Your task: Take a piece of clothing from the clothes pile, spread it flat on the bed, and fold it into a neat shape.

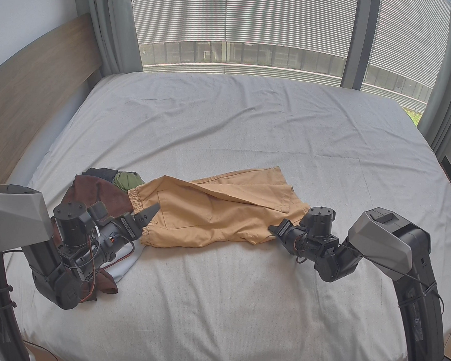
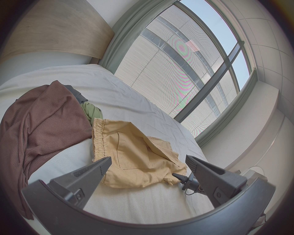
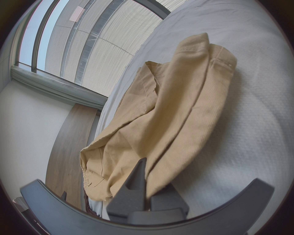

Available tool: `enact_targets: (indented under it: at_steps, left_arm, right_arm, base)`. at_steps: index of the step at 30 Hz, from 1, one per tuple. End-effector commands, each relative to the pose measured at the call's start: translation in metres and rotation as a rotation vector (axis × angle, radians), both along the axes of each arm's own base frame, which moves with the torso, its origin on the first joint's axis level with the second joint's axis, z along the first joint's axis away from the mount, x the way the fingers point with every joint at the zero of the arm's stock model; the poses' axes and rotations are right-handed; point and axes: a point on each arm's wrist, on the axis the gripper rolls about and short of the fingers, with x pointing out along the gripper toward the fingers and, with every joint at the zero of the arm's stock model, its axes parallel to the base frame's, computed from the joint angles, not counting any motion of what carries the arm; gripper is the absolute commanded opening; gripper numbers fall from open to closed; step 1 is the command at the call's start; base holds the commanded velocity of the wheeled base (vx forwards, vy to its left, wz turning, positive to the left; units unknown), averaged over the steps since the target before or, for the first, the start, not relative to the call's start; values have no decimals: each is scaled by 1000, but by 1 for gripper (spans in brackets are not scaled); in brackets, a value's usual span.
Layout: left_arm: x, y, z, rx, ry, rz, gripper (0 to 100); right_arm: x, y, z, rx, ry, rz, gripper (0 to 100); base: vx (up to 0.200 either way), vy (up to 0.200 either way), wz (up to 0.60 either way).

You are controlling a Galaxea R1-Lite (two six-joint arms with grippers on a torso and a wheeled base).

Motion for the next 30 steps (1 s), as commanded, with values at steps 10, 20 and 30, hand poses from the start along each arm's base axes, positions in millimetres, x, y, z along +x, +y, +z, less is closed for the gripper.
enact_targets:
  at_steps: [10, 20, 30]
  left_arm:
    - [1, 2, 1, -5, -1, 8, 100]
    - [1, 2, 2, -6, -9, 4, 100]
    - [0, 1, 0, -2, 1, 3, 100]
  right_arm:
    - [-58, -26, 29, -116, -22, 2, 0]
    - [-114, -50, 27, -243, 94, 11, 0]
    - [-164, -64, 9, -336, 167, 62, 0]
  base:
    - [0, 0, 0]
    - [0, 0, 0]
    - [0, 0, 0]
